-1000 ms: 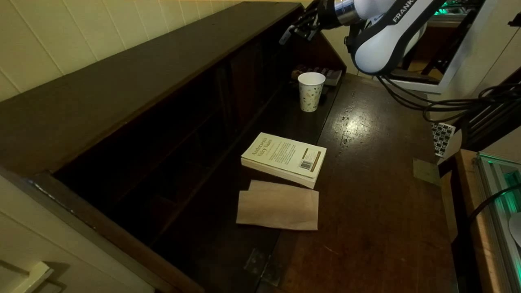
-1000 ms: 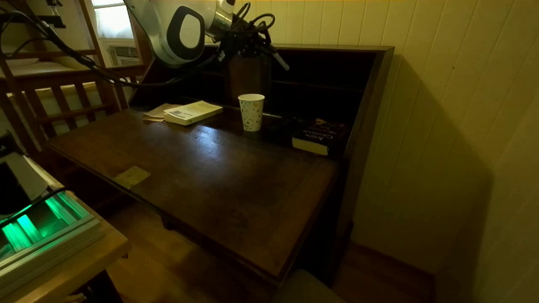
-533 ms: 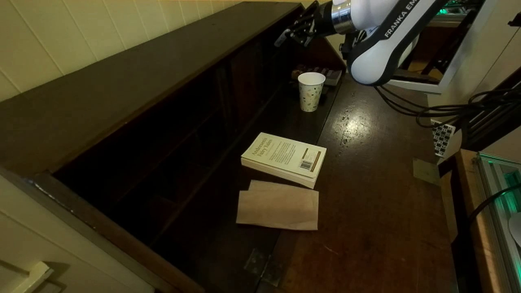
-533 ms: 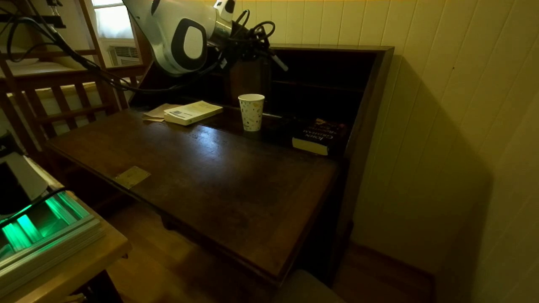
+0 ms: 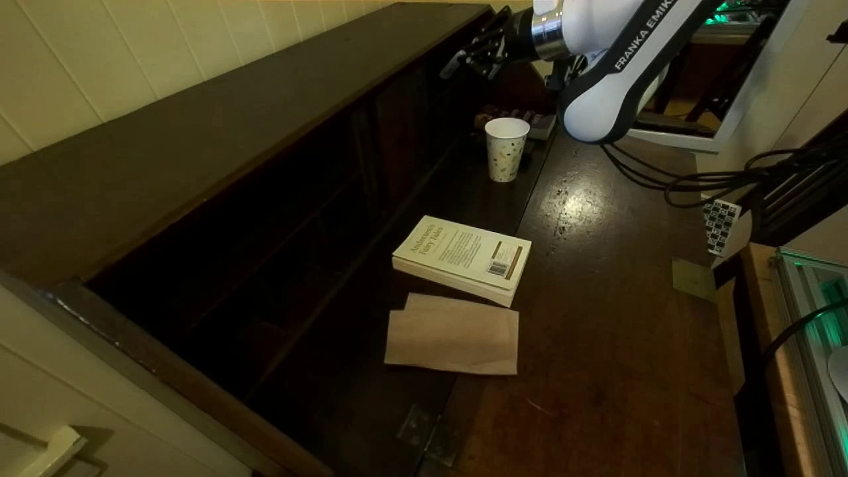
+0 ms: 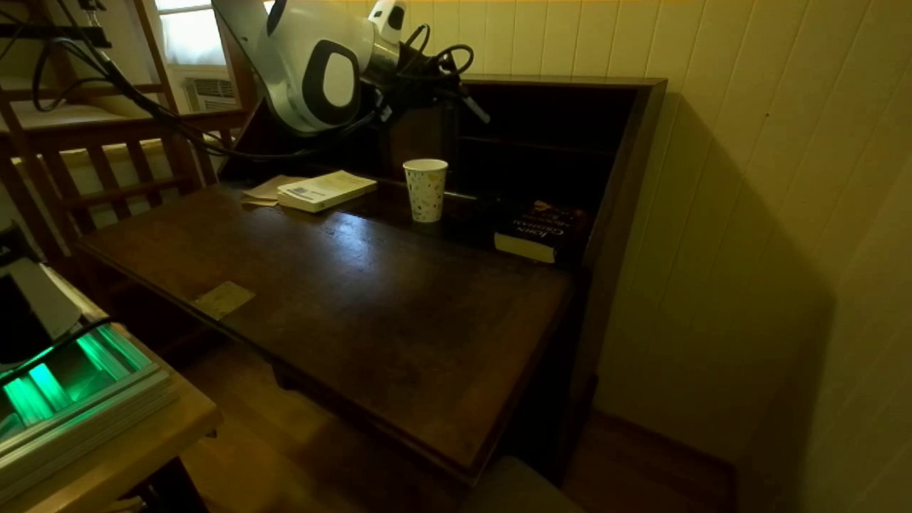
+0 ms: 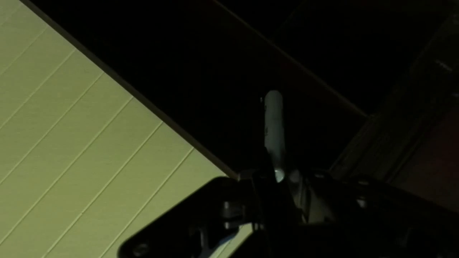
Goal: Take the marker out of the coffee cup and put it on the top shelf.
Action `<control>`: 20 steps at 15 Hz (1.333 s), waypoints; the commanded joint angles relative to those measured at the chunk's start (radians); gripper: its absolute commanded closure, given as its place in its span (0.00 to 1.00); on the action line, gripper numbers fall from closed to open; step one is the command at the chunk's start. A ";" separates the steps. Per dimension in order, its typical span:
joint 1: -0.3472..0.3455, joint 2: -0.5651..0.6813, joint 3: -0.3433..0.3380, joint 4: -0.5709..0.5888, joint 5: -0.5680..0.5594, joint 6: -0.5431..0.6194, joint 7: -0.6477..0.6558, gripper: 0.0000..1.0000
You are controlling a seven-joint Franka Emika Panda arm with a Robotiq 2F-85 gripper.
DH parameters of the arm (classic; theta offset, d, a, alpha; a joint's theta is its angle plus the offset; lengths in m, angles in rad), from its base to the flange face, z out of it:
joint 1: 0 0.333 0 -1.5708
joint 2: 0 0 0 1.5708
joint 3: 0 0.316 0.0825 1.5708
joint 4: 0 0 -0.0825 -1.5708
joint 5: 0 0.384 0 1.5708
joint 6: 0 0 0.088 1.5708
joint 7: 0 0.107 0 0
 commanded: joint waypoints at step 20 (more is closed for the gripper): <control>-0.123 0.120 0.050 0.169 -0.177 -0.083 0.124 0.96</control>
